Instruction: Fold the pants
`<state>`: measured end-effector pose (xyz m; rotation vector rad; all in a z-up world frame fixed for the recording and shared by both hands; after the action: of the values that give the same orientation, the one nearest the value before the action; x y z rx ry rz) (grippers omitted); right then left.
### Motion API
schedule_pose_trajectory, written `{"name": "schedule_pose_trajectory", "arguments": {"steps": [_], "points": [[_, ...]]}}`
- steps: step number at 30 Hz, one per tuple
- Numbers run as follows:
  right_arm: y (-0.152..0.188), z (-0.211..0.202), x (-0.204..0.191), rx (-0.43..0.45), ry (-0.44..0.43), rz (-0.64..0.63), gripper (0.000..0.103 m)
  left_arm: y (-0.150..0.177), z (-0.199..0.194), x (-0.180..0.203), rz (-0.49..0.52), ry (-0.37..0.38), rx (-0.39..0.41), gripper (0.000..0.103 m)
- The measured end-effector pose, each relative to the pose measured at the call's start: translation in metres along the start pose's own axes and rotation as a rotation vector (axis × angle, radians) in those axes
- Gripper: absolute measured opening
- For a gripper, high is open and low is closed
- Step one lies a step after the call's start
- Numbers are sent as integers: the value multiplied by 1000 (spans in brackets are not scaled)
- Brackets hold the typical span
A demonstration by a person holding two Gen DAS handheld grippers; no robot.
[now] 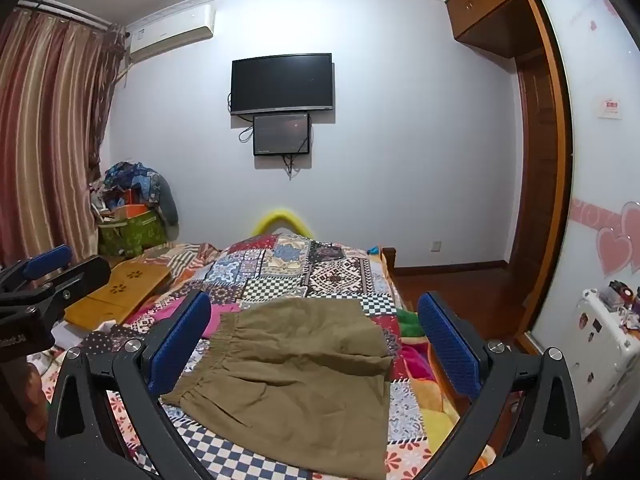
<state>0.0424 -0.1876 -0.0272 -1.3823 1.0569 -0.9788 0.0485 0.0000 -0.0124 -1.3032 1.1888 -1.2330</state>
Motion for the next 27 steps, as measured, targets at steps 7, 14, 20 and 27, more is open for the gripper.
{"name": "schedule_pose_trajectory", "arguments": {"steps": [7, 14, 20, 27], "points": [[1, -3, -5, -5, 4, -5, 103, 1, 0, 4, 5, 18, -11, 103], [2, 4, -7, -16, -10, -9, 103, 1, 2, -3, 4, 10, -10, 103], [2, 5, -7, -22, -15, -8, 103, 4, 4, -4, -3, -5, -15, 103], [3, 6, -8, -23, -16, -10, 103, 6, 5, -10, -5, -8, -14, 103]]}}
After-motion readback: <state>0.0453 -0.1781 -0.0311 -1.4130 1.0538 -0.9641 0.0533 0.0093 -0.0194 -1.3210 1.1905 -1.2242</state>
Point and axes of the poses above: each gripper's, at about its wrist camera, not at the fingertips, and z roughly the way its jaws point, x to its right, y to its underside, the point moved 5 cm from there along z, roughly the way its jaws point, and after that the axes turned 12 degrees about x, right-handed, at the moved point
